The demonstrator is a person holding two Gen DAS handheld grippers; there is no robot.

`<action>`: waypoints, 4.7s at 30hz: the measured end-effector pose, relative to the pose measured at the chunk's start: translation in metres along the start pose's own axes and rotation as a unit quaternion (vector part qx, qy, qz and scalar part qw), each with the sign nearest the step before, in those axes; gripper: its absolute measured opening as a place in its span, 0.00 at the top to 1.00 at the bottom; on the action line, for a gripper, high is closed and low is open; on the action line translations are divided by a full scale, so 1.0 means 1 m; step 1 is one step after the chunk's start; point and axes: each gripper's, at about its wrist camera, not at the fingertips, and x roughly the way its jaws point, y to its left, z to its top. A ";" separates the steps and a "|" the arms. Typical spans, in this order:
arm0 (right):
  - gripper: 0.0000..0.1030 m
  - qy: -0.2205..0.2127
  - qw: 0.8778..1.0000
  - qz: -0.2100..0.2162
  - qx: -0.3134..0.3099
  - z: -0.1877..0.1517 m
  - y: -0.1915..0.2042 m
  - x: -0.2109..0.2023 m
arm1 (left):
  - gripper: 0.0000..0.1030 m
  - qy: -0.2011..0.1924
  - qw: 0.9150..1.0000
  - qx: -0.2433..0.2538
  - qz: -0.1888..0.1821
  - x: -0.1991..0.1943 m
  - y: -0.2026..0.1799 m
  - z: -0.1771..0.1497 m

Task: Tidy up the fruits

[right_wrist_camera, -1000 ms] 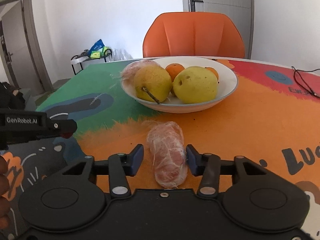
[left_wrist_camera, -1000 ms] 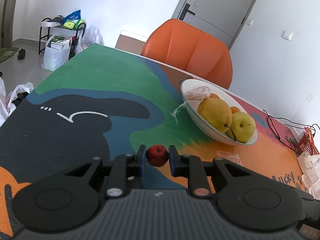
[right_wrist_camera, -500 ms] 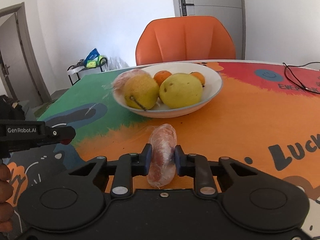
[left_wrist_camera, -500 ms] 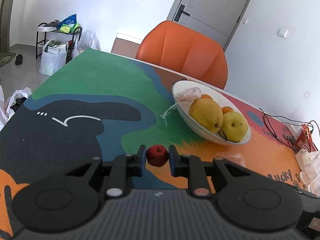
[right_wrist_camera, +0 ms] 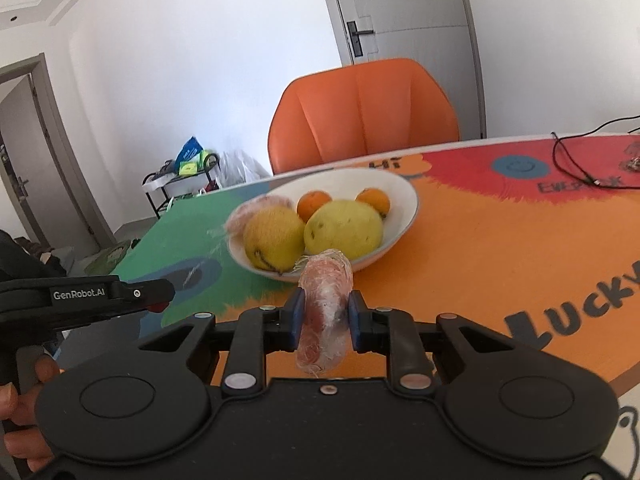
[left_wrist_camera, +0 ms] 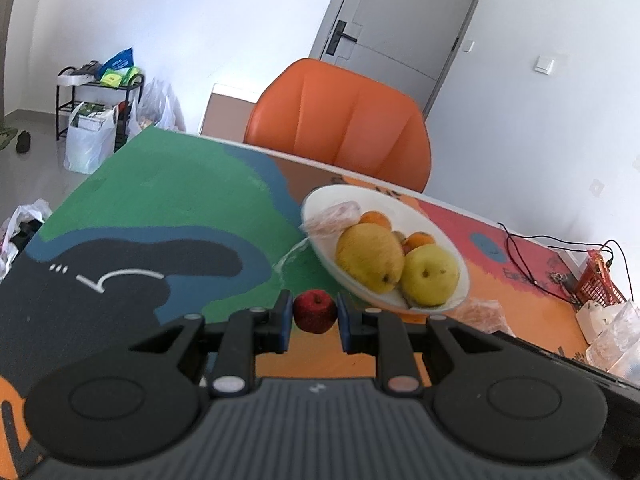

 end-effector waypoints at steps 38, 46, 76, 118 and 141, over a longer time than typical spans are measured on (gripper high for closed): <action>0.79 -0.036 0.999 -0.001 0.012 0.078 -0.036 0.056 | 0.79 -0.018 0.999 0.045 -0.022 0.086 -0.046 0.074; 0.79 -0.035 0.999 0.005 0.017 0.084 -0.039 0.068 | 0.78 0.001 0.999 0.039 -0.034 0.111 -0.056 0.077; 0.76 -0.051 0.999 0.010 0.004 0.098 -0.011 0.098 | 0.25 -0.024 0.999 -0.029 0.037 0.068 0.008 0.069; 0.12 -0.055 0.997 -0.019 0.050 0.022 -0.015 -0.031 | 0.07 -0.008 0.999 -0.024 -0.020 -0.023 0.005 0.002; 0.00 -0.079 0.995 -0.044 0.046 0.009 0.002 -0.118 | 0.00 -0.036 0.999 0.008 -0.031 -0.108 -0.001 -0.013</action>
